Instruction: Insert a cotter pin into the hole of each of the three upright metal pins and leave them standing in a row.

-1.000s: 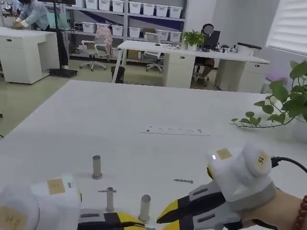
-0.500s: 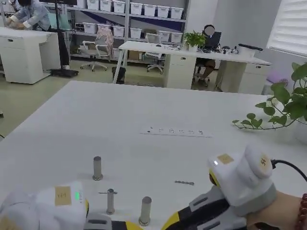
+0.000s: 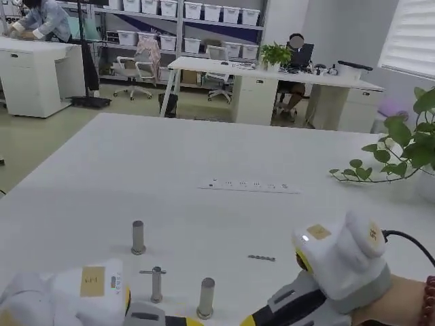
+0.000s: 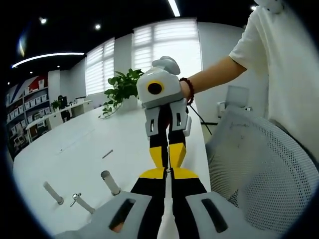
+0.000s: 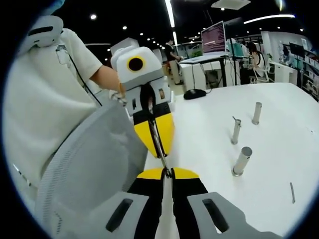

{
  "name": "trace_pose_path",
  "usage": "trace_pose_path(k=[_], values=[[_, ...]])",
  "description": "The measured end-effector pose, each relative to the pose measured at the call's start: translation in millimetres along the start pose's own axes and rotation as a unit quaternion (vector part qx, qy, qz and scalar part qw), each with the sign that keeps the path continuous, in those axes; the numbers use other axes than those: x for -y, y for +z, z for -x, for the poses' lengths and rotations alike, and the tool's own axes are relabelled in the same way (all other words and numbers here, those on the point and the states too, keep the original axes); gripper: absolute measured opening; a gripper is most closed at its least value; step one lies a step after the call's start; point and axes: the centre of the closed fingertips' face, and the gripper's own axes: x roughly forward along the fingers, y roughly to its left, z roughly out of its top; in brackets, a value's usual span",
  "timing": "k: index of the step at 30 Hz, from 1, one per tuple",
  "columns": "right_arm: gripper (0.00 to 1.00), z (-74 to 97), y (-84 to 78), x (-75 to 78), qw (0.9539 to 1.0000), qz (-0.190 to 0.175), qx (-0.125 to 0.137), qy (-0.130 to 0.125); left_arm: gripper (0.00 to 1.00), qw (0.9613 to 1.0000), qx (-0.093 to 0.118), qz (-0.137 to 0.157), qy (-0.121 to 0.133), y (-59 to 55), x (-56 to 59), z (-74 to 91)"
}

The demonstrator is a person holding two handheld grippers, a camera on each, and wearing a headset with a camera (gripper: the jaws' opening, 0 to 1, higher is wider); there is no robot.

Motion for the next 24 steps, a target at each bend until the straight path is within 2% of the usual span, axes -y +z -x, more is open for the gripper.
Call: trace_pose_path(k=[9,24], values=[[0.05,1.3,-1.0,0.7,0.9998,0.015,-0.010,-0.005,0.01,1.0000,-0.005,-0.001,0.003,-1.4,0.1,-1.1],[0.02,-0.5,-3.4,7.5,0.9951,0.070,-0.059,-0.037,0.06,0.9990,-0.006,0.013,0.043,-5.2,-10.2,-2.4]])
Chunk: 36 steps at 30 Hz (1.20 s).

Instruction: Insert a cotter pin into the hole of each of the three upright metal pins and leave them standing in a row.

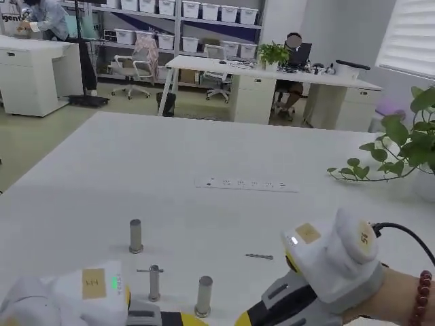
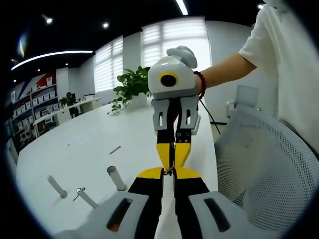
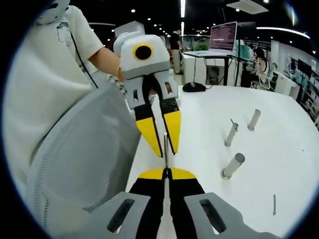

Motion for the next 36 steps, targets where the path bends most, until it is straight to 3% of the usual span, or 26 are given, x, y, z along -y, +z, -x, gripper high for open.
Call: trace_pose_path(k=[8,16,19,26,36], values=[[0.02,6.3,-8.4,12.0,0.9991,0.011,-0.033,-0.024,0.15,0.9997,-0.003,0.018,0.016,-3.7,-4.1,-3.0],[0.02,16.1,-19.0,30.9,0.9952,0.013,-0.076,-0.060,0.24,0.9954,-0.008,0.052,0.080,-14.5,-28.0,-2.2],[0.02,19.2,-22.5,37.0,0.9932,0.017,-0.090,-0.072,0.25,0.9909,-0.004,0.078,0.110,-17.1,-40.9,0.7],[0.03,22.9,-33.1,51.9,0.9880,0.023,-0.121,-0.093,0.26,0.9817,0.007,0.121,0.147,-20.9,-58.1,0.9],[0.03,28.2,-44.3,75.4,0.9780,0.030,-0.162,-0.127,0.27,0.9736,-0.010,0.135,0.183,-33.2,-73.5,-6.8]])
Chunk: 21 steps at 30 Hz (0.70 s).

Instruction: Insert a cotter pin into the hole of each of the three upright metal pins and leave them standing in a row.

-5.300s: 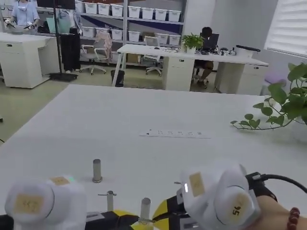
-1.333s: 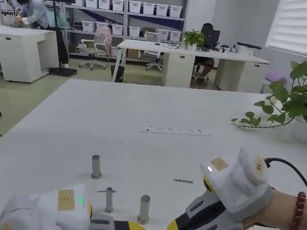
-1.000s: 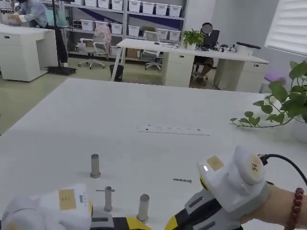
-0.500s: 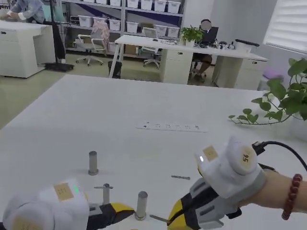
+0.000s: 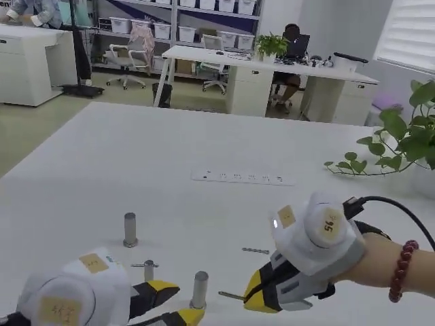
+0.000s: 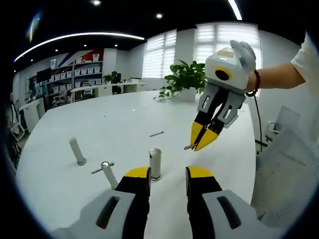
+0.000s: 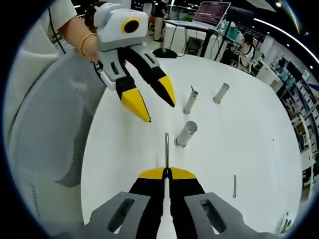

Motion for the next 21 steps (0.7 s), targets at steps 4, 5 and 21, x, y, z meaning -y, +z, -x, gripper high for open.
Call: trace_pose_path(k=[4,5,21], values=[[0.03,-2.8,-3.1,4.7,0.9999,0.005,-0.012,-0.004,0.27,0.9999,-0.007,0.003,0.015,-1.5,-5.0,-6.3],[0.03,-4.0,-3.9,6.2,0.9999,0.005,-0.015,-0.005,0.27,0.9998,-0.009,0.000,0.016,-1.9,-5.5,-8.1],[0.03,-13.7,-10.1,25.1,0.9991,-0.001,-0.041,-0.015,0.25,0.9996,-0.018,-0.013,0.020,-5.9,-15.3,-31.8]])
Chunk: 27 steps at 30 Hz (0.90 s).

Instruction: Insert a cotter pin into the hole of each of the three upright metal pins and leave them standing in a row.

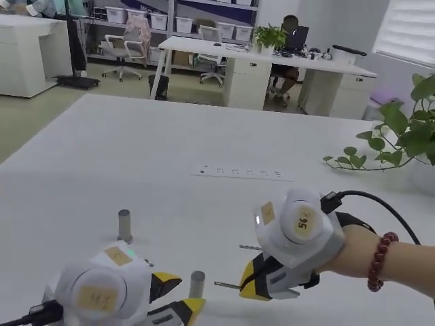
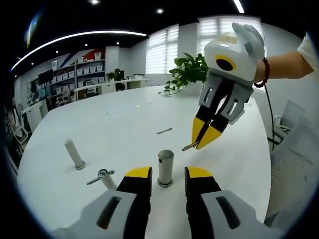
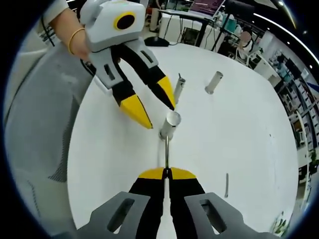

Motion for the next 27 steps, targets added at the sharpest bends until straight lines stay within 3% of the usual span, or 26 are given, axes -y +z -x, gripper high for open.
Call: trace_pose_path(k=[15,27], values=[[0.03,-8.8,2.9,7.6,0.9999,0.010,-0.011,0.005,0.17,0.9999,-0.011,0.009,-0.003,-11.5,-4.3,-17.2],[0.03,-12.4,7.8,9.2,0.9997,0.017,-0.013,0.012,0.12,0.9999,-0.010,0.008,-0.006,-11.4,-4.9,-22.7]])
